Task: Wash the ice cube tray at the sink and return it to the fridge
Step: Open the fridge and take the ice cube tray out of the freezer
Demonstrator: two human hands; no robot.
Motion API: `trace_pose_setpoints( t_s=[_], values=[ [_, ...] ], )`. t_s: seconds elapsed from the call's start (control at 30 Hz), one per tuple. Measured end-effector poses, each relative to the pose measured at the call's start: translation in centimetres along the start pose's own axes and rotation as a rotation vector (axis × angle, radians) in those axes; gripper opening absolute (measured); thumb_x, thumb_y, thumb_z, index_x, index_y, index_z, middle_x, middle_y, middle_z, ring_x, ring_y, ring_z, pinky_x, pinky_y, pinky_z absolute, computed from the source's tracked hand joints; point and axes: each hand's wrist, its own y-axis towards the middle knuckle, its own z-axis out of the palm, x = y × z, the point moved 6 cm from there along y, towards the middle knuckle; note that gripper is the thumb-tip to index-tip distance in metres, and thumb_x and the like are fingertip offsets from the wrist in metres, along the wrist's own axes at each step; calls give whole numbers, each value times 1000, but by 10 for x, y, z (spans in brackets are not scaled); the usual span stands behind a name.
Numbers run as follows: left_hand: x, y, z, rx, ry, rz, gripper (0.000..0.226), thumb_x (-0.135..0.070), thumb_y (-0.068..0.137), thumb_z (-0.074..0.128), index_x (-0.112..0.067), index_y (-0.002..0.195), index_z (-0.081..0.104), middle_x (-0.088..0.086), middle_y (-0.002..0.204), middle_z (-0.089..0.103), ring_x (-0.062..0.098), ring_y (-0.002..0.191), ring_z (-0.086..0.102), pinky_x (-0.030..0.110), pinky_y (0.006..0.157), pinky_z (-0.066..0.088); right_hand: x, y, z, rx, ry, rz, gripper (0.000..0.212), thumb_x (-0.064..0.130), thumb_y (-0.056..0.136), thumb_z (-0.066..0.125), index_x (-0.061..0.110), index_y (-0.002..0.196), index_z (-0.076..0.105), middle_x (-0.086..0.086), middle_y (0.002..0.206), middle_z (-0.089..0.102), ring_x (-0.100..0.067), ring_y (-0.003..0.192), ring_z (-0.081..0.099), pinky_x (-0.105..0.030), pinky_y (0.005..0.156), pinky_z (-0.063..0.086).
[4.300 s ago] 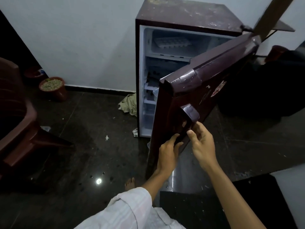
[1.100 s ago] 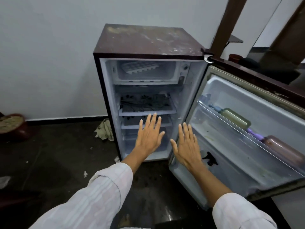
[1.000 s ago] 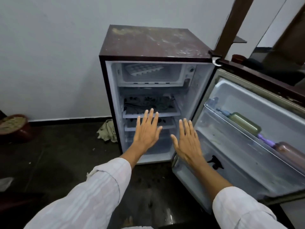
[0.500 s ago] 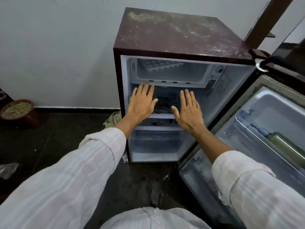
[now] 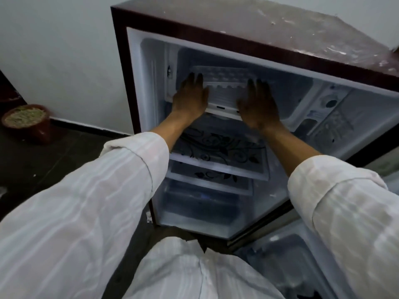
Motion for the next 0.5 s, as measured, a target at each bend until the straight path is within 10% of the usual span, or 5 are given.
trace_pose_setpoints(
  t_s=[0.5],
  values=[
    [14,61,18,-161,-136,-131,31,-12,101,43,5,94,67,23,98,70,34,89,65,28,62,37,-35,79,24,103,189,131,62,58,100,23,22,150,35,-15,159,24,-36,146,20,-46,119,15]
  ],
)
